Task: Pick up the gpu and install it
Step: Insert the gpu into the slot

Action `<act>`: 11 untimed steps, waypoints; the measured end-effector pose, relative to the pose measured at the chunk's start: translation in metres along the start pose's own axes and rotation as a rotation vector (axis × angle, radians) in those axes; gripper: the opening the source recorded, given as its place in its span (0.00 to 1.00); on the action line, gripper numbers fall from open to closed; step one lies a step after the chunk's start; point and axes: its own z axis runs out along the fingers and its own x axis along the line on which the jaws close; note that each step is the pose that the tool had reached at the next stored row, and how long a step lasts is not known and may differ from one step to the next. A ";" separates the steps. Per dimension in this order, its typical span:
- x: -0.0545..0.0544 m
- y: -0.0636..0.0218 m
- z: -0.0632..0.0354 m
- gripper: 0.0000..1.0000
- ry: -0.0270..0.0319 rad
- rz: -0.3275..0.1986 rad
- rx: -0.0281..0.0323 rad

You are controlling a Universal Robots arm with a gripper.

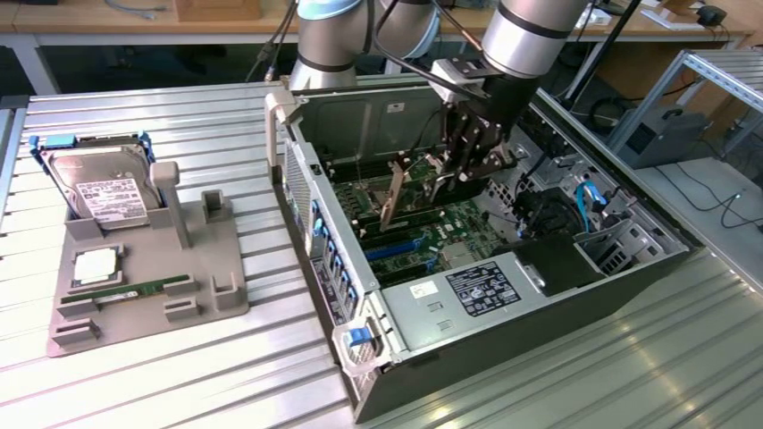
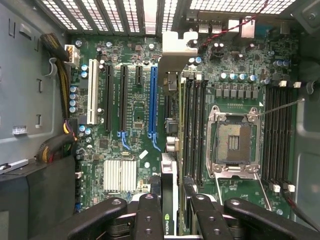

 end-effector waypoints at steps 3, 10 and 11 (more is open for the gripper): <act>0.000 0.0001 0.0007 0.27 0.0001 0.000 0.0000; 0.000 0.0004 0.0028 0.27 0.0000 0.000 0.0000; 0.000 0.0004 0.0030 0.27 0.0000 0.000 0.0000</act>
